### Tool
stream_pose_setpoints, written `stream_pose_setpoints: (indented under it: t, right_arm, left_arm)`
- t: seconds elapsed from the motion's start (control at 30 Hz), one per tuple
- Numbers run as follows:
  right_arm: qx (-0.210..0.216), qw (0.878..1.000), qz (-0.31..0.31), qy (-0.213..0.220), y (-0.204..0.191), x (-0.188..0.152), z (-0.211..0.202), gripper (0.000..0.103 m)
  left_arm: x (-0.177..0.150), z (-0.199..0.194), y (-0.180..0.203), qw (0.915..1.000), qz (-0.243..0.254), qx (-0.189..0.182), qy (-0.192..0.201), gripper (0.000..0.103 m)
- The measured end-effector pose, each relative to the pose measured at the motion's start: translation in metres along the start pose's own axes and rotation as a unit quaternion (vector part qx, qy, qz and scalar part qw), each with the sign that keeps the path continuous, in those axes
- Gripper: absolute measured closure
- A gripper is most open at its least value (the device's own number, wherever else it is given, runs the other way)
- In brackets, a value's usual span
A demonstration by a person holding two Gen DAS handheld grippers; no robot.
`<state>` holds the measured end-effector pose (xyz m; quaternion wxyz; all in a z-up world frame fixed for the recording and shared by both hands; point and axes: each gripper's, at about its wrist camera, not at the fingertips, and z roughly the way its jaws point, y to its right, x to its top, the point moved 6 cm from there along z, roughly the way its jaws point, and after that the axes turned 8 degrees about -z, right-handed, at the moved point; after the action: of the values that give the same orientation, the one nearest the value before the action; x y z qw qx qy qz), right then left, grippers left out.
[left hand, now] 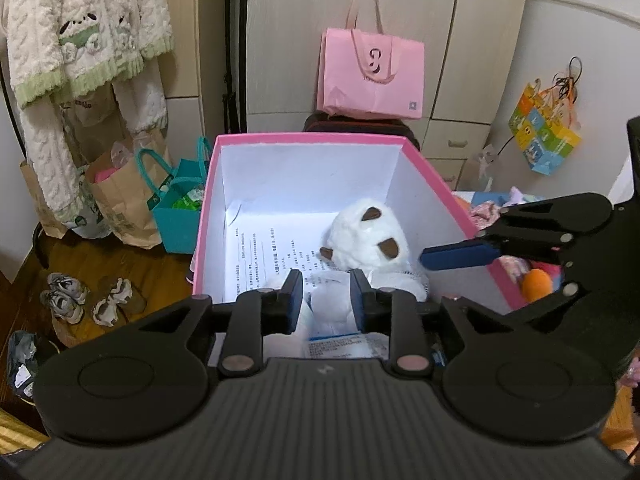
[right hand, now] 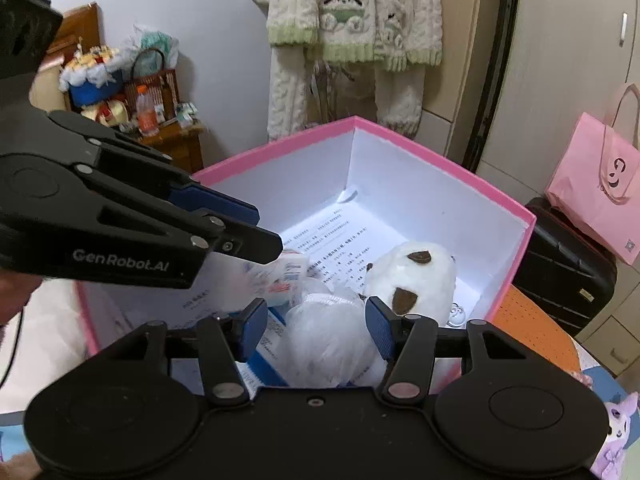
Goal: Organize soft objects
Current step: 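Open both grippers to drop the tube and bath puff into the box, then move both tools back from the box toward the items on the quilt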
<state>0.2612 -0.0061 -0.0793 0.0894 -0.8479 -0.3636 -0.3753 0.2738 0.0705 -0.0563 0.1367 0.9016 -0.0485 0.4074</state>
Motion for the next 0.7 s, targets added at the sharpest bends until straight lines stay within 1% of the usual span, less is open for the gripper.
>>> stream_pose_setpoints:
  t: [0.03,0.1,0.13,0.2,0.37,0.47,0.53,0.6,0.7]
  right_arm:
    - [-0.002,1.000,0.004,0.006,0.001,-0.001,-0.008,0.043]
    - [-0.005,1.000,0.014,0.018,0.003,-0.005,-0.023,0.043]
    - [-0.007,1.000,0.018,0.023,0.003,-0.007,-0.030,0.043]
    - [-0.007,0.999,0.026,0.031,0.004,-0.011,-0.046,0.043]
    - [-0.005,0.998,0.039,0.046,0.004,-0.019,-0.082,0.043]
    - [-0.005,0.997,0.050,0.057,0.005,-0.026,-0.104,0.043]
    - [-0.005,0.996,0.054,0.065,0.005,-0.031,-0.120,0.043]
    - [-0.002,0.996,0.049,0.074,0.002,-0.036,-0.135,0.043]
    - [-0.012,0.996,0.033,0.085,-0.004,-0.048,-0.157,0.043]
  left_arm:
    - [-0.001,-0.005,0.001,1.0000,0.002,0.000,0.002,0.076]
    - [-0.004,-0.015,0.001,1.0000,0.006,0.002,0.003,0.069]
    - [-0.005,-0.020,0.003,1.0000,0.009,0.001,0.002,0.067]
    - [-0.009,-0.031,0.006,0.9999,0.012,-0.007,-0.003,0.063]
    - [-0.017,-0.060,0.021,0.9993,0.024,-0.026,-0.012,0.061]
    - [-0.020,-0.077,0.035,0.9985,0.038,-0.037,-0.011,0.055]
    - [-0.022,-0.087,0.046,0.9977,0.045,-0.049,-0.013,0.054]
    - [-0.026,-0.095,0.057,0.9966,0.056,-0.059,-0.015,0.054]
    - [-0.033,-0.106,0.075,0.9948,0.071,-0.071,-0.018,0.054]
